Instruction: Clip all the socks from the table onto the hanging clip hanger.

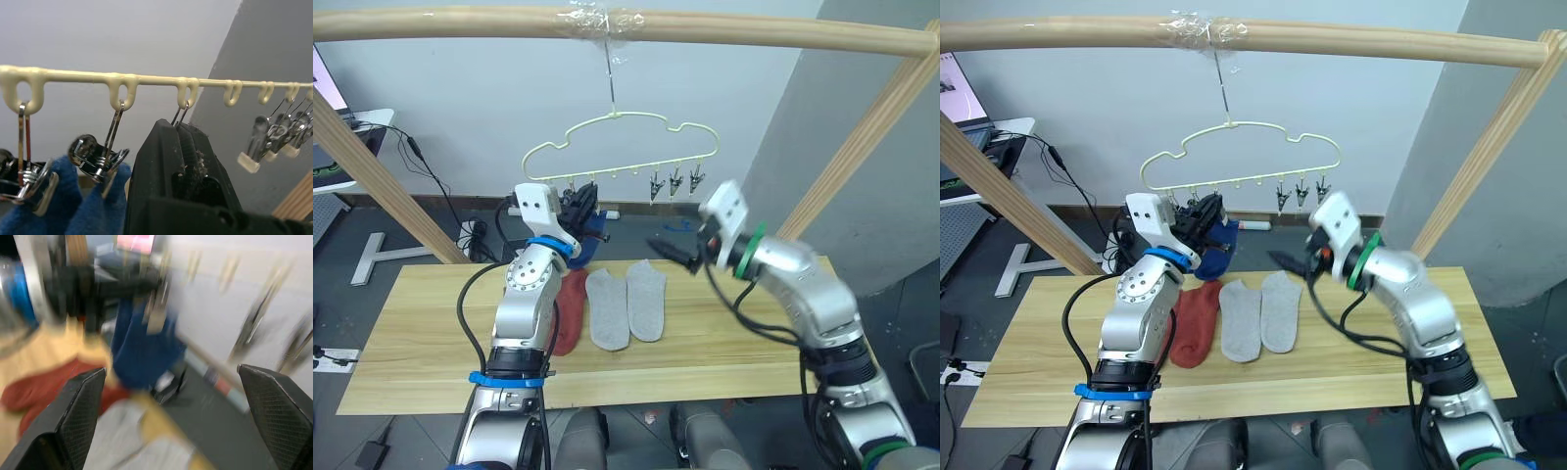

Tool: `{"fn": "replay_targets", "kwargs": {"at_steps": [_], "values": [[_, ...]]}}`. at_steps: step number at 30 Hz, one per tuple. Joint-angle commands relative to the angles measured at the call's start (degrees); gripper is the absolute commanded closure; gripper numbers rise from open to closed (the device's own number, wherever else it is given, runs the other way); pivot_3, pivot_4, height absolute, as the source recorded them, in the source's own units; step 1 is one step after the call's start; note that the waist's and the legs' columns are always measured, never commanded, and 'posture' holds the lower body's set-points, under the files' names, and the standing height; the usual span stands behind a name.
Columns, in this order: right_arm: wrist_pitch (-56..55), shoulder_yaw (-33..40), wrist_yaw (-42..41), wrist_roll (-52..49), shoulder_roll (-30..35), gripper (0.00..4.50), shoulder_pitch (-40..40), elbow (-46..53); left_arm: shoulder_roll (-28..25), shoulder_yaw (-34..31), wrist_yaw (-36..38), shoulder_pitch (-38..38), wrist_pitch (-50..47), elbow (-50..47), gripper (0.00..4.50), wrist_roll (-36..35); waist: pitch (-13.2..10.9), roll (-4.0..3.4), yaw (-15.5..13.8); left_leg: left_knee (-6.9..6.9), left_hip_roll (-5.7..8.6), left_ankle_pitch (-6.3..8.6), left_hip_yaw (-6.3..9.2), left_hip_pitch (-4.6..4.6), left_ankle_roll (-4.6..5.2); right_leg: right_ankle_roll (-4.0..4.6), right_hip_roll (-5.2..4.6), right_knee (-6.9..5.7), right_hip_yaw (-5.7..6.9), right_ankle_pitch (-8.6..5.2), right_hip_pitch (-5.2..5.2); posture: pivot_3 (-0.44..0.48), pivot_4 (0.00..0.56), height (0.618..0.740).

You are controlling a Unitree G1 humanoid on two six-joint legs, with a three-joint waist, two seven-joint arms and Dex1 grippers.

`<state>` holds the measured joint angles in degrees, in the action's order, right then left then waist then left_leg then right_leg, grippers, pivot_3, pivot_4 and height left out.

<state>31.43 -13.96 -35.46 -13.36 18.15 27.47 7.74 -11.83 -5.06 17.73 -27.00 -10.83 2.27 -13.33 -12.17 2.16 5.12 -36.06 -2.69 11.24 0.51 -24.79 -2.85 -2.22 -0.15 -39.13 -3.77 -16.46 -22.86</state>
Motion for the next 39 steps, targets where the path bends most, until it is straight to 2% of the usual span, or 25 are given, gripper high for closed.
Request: {"fn": "replay_targets", "kwargs": {"at_steps": [1,9,13,18,21,26,32,39], "values": [[-6.6,-3.9,3.4,4.6,-5.2,0.0,-0.3,-9.0,-1.2,-1.0,1.7,0.6,-3.5,-4.9,4.49,-3.1,0.0,0.0,0.1,0.0,-0.01,0.0,-0.01,0.01,0.0,0.01,0.01,-0.01,-0.01,0.02,-0.01,-0.103,0.191,0.74],[-18.1,-9.2,8.3,15.7,-12.0,0.0,6.0,-37.5,-2.5,-0.9,1.4,3.3,-7.4,-9.1,4.49,-3.7,0.0,0.01,-0.3,-0.03,0.0,-0.02,0.0,0.02,-0.01,0.01,0.0,0.01,0.0,0.06,0.01,-0.077,0.189,0.74],[-23.4,-6.9,13.0,17.9,-14.6,0.0,10.4,-52.0,-2.2,-0.8,0.9,4.6,-8.1,-11.0,4.49,-4.0,0.0,0.0,-0.3,-0.02,-0.01,-0.02,0.02,0.03,-0.01,0.03,0.01,0.0,0.02,0.07,0.02,-0.066,0.182,0.74],[-24.2,-3.5,12.3,16.5,-17.4,0.0,12.4,-61.1,-2.2,-0.7,1.1,5.8,-7.8,-11.4,4.49,-3.8,0.1,-0.01,-0.3,-0.01,-0.01,-0.02,0.0,0.03,-0.02,0.04,-0.01,-0.01,0.01,0.09,0.02,-0.085,0.161,0.74],[-25.6,-4.0,9.0,17.3,-18.0,0.58,11.4,-61.9,-2.9,-0.7,1.4,5.8,-7.6,-11.1,4.5,-3.3,0.5,0.01,-0.2,0.0,-0.02,-0.02,0.01,0.05,-0.02,0.05,0.0,-0.02,0.02,0.1,0.02,-0.092,0.154,0.74],[-29.2,-6.9,7.9,21.7,-16.1,2.3,9.6,-60.6,-3.2,-1.6,1.4,4.7,-6.4,-8.8,4.5,-3.1,0.8,0.04,0.1,-0.02,-0.01,-0.02,-0.01,0.14,-0.02,0.02,0.0,-0.02,0.0,0.13,0.13,-0.114,0.139,0.74],[-28.5,-4.3,6.1,20.7,-13.6,4.44,7.3,-55.3,-3.5,-1.5,1.7,3.8,-5.6,-7.3,4.5,-2.8,0.8,0.04,0.1,-0.03,0.0,-0.03,0.01,0.41,-0.03,0.0,0.0,0.0,0.01,0.15,0.45,-0.115,0.148,0.74],[-27.1,-3.8,0.2,19.4,-7.0,4.48,0.7,-36.5,-3.7,-3.8,2.2,3.8,-9.2,-7.4,4.5,-6.8,0.8,0.03,0.2,-0.01,-0.01,-0.02,0.02,0.46,-0.02,-0.01,0.0,0.05,0.01,0.14,0.52,-0.112,0.161,0.74]]}}
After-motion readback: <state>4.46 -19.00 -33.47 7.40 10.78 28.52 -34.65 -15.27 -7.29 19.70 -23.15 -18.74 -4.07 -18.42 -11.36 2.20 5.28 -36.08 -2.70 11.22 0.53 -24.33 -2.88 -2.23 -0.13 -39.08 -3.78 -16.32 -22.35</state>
